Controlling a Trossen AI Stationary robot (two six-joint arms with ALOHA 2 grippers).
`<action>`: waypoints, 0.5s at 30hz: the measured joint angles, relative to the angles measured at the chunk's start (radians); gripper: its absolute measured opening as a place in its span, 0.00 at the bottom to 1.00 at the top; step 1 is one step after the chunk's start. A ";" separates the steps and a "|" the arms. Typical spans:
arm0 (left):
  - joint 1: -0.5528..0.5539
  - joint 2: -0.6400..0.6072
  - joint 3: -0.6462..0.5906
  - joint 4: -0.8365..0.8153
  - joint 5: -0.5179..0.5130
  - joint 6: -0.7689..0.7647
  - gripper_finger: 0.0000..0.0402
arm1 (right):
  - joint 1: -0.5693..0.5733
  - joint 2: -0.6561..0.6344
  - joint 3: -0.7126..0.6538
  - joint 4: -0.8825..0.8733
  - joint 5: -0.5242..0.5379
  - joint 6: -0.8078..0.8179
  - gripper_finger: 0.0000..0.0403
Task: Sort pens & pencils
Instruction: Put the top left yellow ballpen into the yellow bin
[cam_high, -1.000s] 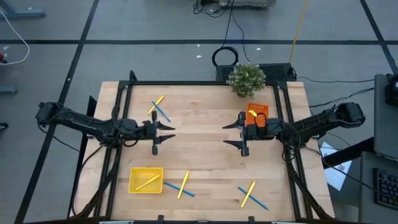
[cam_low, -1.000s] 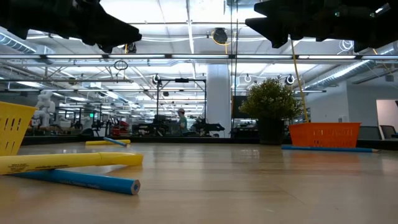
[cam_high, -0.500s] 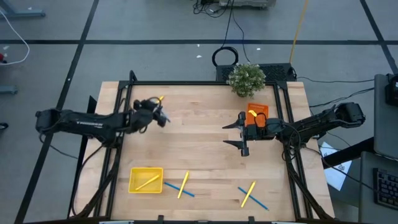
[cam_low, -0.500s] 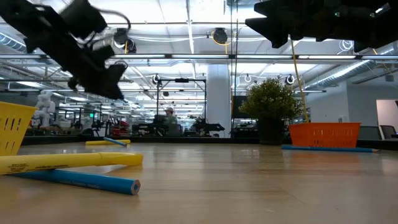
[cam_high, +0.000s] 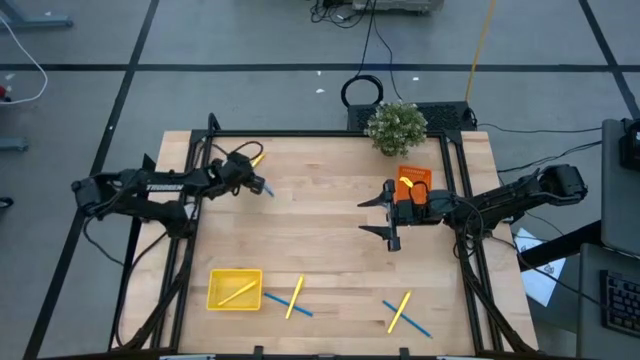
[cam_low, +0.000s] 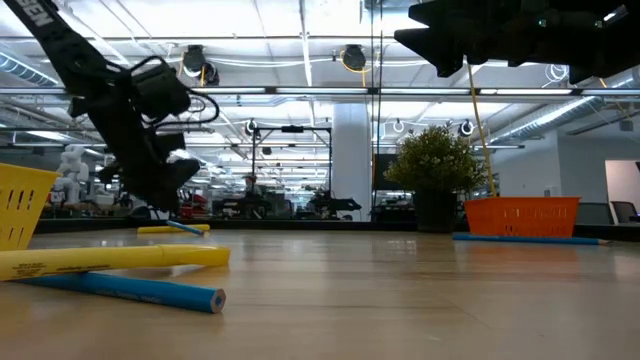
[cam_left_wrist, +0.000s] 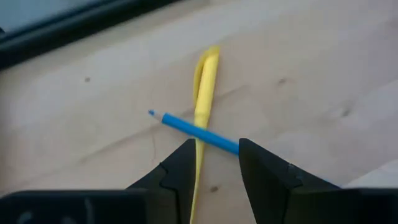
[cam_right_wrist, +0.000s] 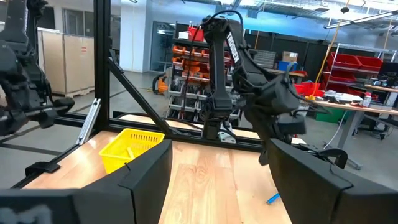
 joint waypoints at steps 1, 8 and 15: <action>0.001 0.016 0.000 -0.001 0.000 0.000 0.32 | 0.000 0.000 0.000 0.000 0.000 0.000 0.62; 0.025 0.085 0.000 -0.006 -0.002 -0.002 0.35 | 0.000 0.000 0.000 0.000 0.000 0.000 0.62; 0.037 0.096 0.000 -0.059 0.008 -0.043 0.42 | 0.000 0.000 0.000 0.000 0.000 0.000 0.62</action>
